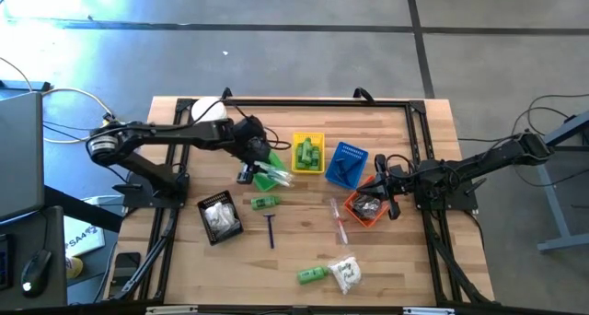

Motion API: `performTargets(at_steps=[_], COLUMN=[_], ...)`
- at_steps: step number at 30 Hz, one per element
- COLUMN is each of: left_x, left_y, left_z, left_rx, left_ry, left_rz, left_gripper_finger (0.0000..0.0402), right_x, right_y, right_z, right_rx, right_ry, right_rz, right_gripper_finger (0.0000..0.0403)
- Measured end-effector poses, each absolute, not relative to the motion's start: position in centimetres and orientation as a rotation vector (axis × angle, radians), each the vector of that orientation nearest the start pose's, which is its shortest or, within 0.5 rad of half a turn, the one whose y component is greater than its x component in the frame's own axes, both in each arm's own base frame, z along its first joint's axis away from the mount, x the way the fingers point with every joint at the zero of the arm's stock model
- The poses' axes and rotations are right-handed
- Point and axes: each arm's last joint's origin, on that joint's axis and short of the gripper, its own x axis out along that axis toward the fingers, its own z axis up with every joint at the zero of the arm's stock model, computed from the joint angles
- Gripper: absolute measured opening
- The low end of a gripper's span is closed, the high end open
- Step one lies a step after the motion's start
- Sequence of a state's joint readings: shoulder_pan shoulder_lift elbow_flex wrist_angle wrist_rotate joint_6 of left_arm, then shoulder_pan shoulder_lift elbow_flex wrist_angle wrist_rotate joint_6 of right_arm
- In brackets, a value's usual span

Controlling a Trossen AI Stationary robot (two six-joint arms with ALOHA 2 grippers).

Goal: Pick & Place Travel size toiletries
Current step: Put the cotton pack into the black bin

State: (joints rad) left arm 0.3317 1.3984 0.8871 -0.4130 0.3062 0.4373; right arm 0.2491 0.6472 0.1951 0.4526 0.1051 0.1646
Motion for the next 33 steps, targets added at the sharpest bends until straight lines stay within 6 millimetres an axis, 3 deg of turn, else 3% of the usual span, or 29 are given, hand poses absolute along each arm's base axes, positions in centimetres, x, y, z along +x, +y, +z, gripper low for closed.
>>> performTargets(at_steps=[5,10,16,23,27,33], left_x=[25.7,25.3,25.8,25.6,23.8,20.0], left_y=[6.4,2.8,-1.7,-6.1,-6.5,-3.6], left_z=[23.8,25.5,26.4,26.4,25.8,24.0], left_rx=[0.138,0.164,0.096,0.132,0.151,0.054], left_ry=[0.803,0.732,0.658,0.632,0.598,0.459], left_rz=[-0.200,-0.296,-0.337,-0.432,-0.405,-0.251], left_gripper_finger=[0.0157,0.0145,0.0090,0.0007,0.0008,0.0001], right_x=[14.9,14.9,14.9,14.9,14.9,14.9], right_y=[3.5,3.5,3.4,3.4,3.4,3.4], right_z=[21.0,20.9,20.9,20.7,20.6,20.5], right_rx=[0.164,0.161,0.160,0.156,0.156,0.164], right_ry=[0.013,0.014,0.016,0.033,0.046,0.062], right_rz=[0.144,0.143,0.137,0.107,0.111,0.118], right_gripper_finger=[0.0003,0.0003,0.0003,0.0003,0.0003,0.0003])
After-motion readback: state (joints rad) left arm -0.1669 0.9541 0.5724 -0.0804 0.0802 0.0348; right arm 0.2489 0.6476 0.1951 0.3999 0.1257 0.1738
